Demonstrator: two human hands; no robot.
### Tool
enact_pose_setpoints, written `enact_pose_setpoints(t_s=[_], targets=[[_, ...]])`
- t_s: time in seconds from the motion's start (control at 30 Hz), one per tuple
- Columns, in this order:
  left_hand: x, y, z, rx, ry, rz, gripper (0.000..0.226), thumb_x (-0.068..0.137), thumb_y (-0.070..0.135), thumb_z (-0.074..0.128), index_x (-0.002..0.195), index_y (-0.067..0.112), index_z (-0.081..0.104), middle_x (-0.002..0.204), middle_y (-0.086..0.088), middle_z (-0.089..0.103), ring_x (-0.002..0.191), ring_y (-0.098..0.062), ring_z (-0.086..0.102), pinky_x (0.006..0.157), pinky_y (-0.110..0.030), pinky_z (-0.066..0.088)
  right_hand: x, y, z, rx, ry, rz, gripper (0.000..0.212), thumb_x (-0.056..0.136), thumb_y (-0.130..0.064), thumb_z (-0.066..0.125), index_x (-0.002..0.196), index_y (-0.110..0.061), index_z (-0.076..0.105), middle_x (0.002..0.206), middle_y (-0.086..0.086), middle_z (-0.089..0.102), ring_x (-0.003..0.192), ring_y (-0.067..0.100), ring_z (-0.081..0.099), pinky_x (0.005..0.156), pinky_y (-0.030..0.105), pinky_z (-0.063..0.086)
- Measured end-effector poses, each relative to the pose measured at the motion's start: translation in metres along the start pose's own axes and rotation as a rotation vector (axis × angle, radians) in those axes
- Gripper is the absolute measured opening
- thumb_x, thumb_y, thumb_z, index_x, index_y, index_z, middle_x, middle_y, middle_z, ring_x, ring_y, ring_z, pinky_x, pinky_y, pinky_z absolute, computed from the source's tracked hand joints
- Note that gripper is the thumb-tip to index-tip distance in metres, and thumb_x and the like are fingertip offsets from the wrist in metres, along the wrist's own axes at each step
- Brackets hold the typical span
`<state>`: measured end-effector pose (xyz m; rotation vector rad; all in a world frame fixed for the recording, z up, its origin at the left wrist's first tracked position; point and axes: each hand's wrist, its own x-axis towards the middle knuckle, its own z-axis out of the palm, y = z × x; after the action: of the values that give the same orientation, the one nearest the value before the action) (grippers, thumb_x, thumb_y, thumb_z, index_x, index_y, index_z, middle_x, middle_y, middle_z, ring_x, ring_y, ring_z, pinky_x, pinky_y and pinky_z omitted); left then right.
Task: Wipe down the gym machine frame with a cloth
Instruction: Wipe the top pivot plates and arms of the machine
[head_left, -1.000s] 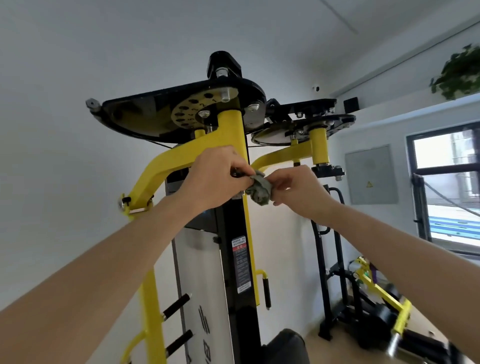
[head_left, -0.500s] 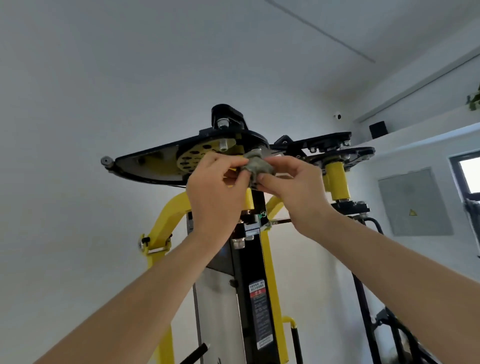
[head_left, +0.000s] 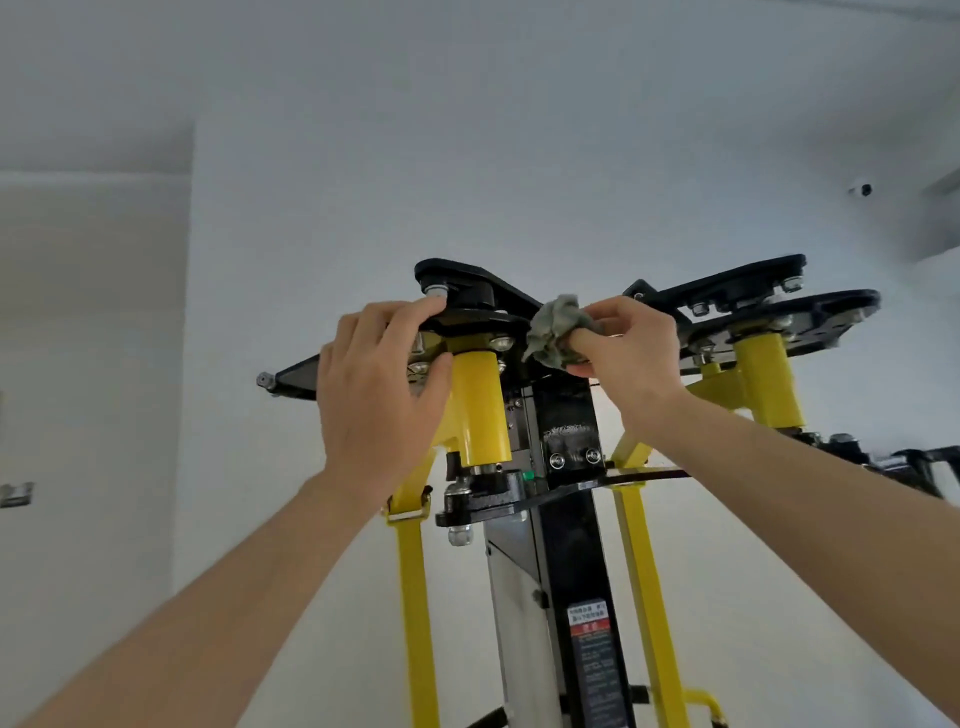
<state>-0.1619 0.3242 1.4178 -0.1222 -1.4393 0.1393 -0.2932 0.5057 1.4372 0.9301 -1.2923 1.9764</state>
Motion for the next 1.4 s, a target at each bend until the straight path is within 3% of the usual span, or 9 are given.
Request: enact_pose_setpoints(t_s=[0.13, 0.3, 0.47, 0.57, 0.67, 0.93, 1.1, 1.23, 1.4], targets=[[0.000, 0.007, 0.002, -0.014, 0.021, -0.065, 0.044, 0.086, 0.021, 0.073, 0.128, 0.024, 0.063, 0.116, 0.004, 0.063, 0.108, -0.019, 0.051, 0.087, -0.032, 0.039, 0.026, -0.015, -0.009, -0.084, 0.009, -0.064, 0.020, 0.082, -0.001, 0.077, 0.093, -0.016, 0.070, 0.086, 0.003, 0.071, 0.076, 0.017, 0.072, 0.057, 0.022, 0.059], [-0.003, 0.006, 0.009, -0.024, 0.076, -0.078, 0.045, 0.083, 0.026, 0.074, 0.127, 0.024, 0.064, 0.116, 0.004, 0.062, 0.109, -0.021, 0.051, 0.089, -0.033, 0.040, 0.027, -0.041, 0.004, -0.153, -0.444, -0.192, 0.027, 0.082, -0.003, 0.078, 0.102, -0.020, 0.077, 0.095, 0.008, 0.075, 0.084, 0.021, 0.074, 0.075, 0.028, 0.063], [-0.007, 0.010, 0.021, -0.034, 0.166, -0.092, 0.046, 0.080, 0.027, 0.071, 0.125, 0.019, 0.065, 0.115, 0.000, 0.062, 0.109, -0.026, 0.052, 0.090, -0.038, 0.041, 0.024, -0.064, 0.016, -0.301, -0.630, -0.411, 0.034, 0.089, -0.012, 0.074, 0.115, -0.033, 0.073, 0.096, -0.016, 0.076, 0.083, 0.005, 0.071, 0.076, 0.010, 0.052], [-0.008, 0.010, 0.026, -0.046, 0.193, -0.094, 0.045, 0.080, 0.028, 0.070, 0.124, 0.018, 0.065, 0.114, -0.001, 0.062, 0.110, -0.027, 0.052, 0.090, -0.040, 0.042, 0.028, -0.076, 0.026, -0.488, -0.697, -0.523, 0.029, 0.090, -0.012, 0.073, 0.115, -0.028, 0.074, 0.104, -0.011, 0.076, 0.090, 0.012, 0.072, 0.085, 0.017, 0.054], [-0.009, 0.005, 0.026, -0.037, 0.187, -0.060, 0.045, 0.082, 0.030, 0.068, 0.126, 0.021, 0.064, 0.115, 0.001, 0.061, 0.110, -0.024, 0.050, 0.089, -0.039, 0.042, 0.041, -0.075, 0.020, -0.568, -0.726, -0.470, 0.028, 0.090, -0.009, 0.072, 0.114, -0.022, 0.076, 0.100, -0.008, 0.076, 0.087, 0.018, 0.072, 0.084, 0.027, 0.058], [-0.009, 0.009, 0.023, -0.020, 0.152, -0.071, 0.049, 0.080, 0.030, 0.065, 0.128, 0.022, 0.063, 0.118, 0.002, 0.061, 0.112, -0.020, 0.048, 0.090, -0.030, 0.035, 0.073, -0.050, -0.008, -0.524, -0.683, -0.295, 0.028, 0.088, -0.007, 0.074, 0.114, -0.017, 0.074, 0.102, 0.004, 0.075, 0.083, 0.016, 0.073, 0.071, 0.023, 0.060], [-0.010, 0.018, 0.018, 0.000, 0.119, -0.112, 0.053, 0.077, 0.028, 0.063, 0.129, 0.021, 0.061, 0.121, 0.001, 0.059, 0.114, -0.022, 0.049, 0.092, -0.036, 0.040, 0.087, -0.030, -0.027, -0.689, -0.616, -0.339, 0.022, 0.082, -0.013, 0.080, 0.103, -0.018, 0.076, 0.095, -0.001, 0.074, 0.079, 0.025, 0.072, 0.074, 0.041, 0.063], [-0.008, 0.028, 0.014, 0.071, 0.085, -0.162, 0.054, 0.074, 0.028, 0.062, 0.128, 0.023, 0.059, 0.122, 0.003, 0.058, 0.115, -0.020, 0.049, 0.092, -0.035, 0.041, 0.088, -0.020, -0.029, -0.468, -0.741, -0.386, 0.029, 0.081, -0.009, 0.081, 0.109, -0.016, 0.076, 0.097, -0.004, 0.075, 0.081, 0.022, 0.073, 0.073, 0.025, 0.059], [-0.004, 0.037, 0.013, 0.166, 0.070, -0.230, 0.050, 0.075, 0.027, 0.067, 0.124, 0.029, 0.057, 0.119, 0.012, 0.055, 0.112, -0.014, 0.048, 0.083, -0.030, 0.037, 0.080, -0.019, -0.021, -0.254, -0.886, -0.532, 0.032, 0.084, -0.015, 0.080, 0.115, -0.019, 0.075, 0.104, -0.009, 0.075, 0.089, -0.006, 0.067, 0.081, 0.008, 0.050]])
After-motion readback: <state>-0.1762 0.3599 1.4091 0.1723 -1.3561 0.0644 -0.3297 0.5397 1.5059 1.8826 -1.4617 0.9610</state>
